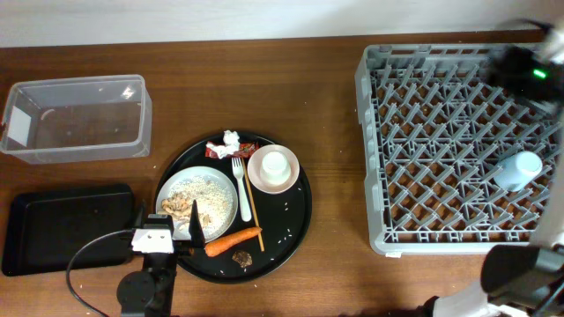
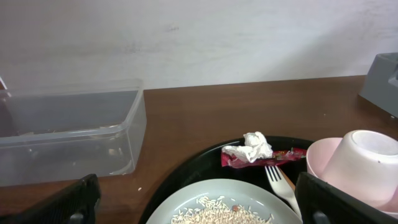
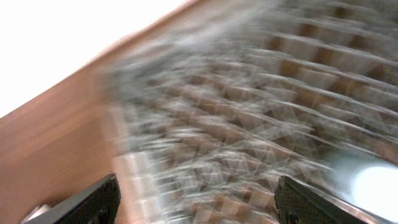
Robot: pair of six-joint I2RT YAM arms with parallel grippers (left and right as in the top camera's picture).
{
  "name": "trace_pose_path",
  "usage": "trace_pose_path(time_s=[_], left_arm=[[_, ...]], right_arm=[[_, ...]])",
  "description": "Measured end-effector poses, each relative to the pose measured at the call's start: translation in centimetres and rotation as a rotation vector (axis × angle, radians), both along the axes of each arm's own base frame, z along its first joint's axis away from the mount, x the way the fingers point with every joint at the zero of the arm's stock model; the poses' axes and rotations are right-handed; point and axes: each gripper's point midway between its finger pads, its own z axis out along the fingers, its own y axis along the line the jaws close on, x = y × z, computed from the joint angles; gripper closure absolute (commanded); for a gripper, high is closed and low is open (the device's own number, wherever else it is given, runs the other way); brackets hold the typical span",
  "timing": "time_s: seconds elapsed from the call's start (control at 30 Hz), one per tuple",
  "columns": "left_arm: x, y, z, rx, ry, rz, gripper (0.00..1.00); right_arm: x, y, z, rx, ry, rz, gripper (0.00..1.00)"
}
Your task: Sort waste into correct bins and load items into the dishwasher rack
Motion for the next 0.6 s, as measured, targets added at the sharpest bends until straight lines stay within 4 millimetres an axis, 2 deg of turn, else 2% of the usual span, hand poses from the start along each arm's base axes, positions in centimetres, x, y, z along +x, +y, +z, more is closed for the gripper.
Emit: trace_pose_path(time_s=[0.03,0.07,0.13,0.2,0.27,0.3,0.37,0.47,0.6], left_arm=[[0.0,0.0,0.0,0.0,0.0,0.0,0.01],[0.0,0.0,0.0,0.0,0.0,0.0,0.01],[0.0,0.0,0.0,0.0,0.0,0.0,0.01],[0.0,0.0,0.0,0.0,0.0,0.0,0.01],[0.0,0.0,0.0,0.0,0.0,0.0,0.01],[0.0,0.0,0.0,0.0,0.0,0.0,0.01],[0.0,0.0,0.0,0.0,0.0,0.0,0.01],[0.0,0.0,0.0,0.0,0.0,0.0,0.01],[0.0,0.0,0.0,0.0,0.0,0.0,0.01]], right_arm=[[0.7,6.5,0.7,0.017,-0.025,0.184,0.16],[0.5,11.8,0.5,0.019,-0.019,0.318,0.16],[-0.7,20.9,-0.8,-0.019,0.011,0.534,0.14],[-1.6,26.7,-3.6,-0.078,0.074,0.634,0.13],[-2.9,32.3,-9.2,-0.134,0.205,0.697,0.13],[-3.8,34.8,-13.2,-0.166,0.297,0.715,0.13],[-4.7,36.6,-17.1,-0.194,0.387,0.722,0.13],[-5.6,37.7,-20.6,-0.216,0.468,0.706,0.14],[-5.9,37.4,-21.7,-0.233,0.505,0.671,0.14]])
